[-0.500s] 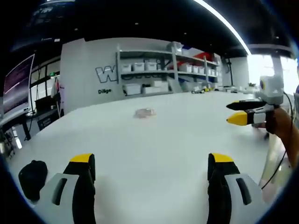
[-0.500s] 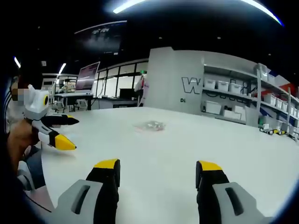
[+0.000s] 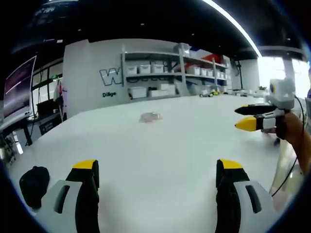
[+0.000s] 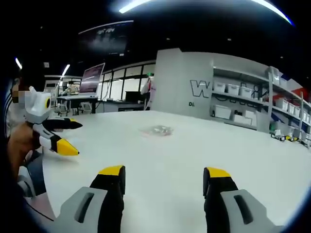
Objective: Open the resealable bag by pulling the two sides of the seal apart until the entire bag opening is separated and visibly accessible.
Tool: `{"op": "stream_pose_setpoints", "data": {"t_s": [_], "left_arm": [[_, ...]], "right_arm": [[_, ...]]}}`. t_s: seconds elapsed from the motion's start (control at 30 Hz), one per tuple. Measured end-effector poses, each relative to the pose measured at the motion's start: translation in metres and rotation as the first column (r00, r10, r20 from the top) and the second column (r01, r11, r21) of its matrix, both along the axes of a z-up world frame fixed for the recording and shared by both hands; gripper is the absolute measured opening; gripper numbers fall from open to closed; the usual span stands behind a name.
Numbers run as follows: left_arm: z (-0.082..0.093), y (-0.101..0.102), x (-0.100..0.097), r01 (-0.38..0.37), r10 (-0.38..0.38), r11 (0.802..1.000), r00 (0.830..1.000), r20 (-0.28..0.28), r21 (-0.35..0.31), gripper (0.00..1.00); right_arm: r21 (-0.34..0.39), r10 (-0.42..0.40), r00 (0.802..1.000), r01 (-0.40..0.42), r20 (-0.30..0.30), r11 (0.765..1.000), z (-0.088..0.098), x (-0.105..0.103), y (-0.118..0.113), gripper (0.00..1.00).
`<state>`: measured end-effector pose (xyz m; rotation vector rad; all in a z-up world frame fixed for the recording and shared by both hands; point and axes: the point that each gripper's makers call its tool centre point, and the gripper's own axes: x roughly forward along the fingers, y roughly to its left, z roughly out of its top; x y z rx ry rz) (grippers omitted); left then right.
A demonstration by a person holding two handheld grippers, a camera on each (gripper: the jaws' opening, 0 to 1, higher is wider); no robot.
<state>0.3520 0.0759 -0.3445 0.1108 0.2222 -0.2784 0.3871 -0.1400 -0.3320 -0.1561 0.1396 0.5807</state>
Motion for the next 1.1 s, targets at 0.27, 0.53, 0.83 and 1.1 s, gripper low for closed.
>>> {"op": "stream_pose_setpoints", "data": {"t_s": [0.27,0.53,0.83,1.1], "left_arm": [[0.0002,-0.0012,-0.0017,0.002,-0.002,1.0,1.0,0.002,-0.002,1.0],[-0.0011,-0.0022,-0.0044,0.001,-0.001,1.0,1.0,0.0,0.002,1.0],[-0.0011,0.0009,0.0011,0.001,-0.001,1.0,1.0,0.002,0.0,1.0],[-0.0008,0.001,0.0034,0.002,-0.002,1.0,1.0,0.001,-0.001,1.0]], "right_arm": [[-0.003,0.001,1.0,-0.001,0.003,1.0,0.0004,0.0012,0.0006,0.65],[-0.008,0.002,1.0,-0.002,0.009,1.0,0.0017,0.0026,0.0011,0.66],[-0.007,0.011,1.0,-0.011,0.021,1.0,0.0036,0.0049,0.0046,0.77],[-0.007,0.015,1.0,-0.014,0.015,1.0,0.0025,0.0057,0.0045,0.76]]}}
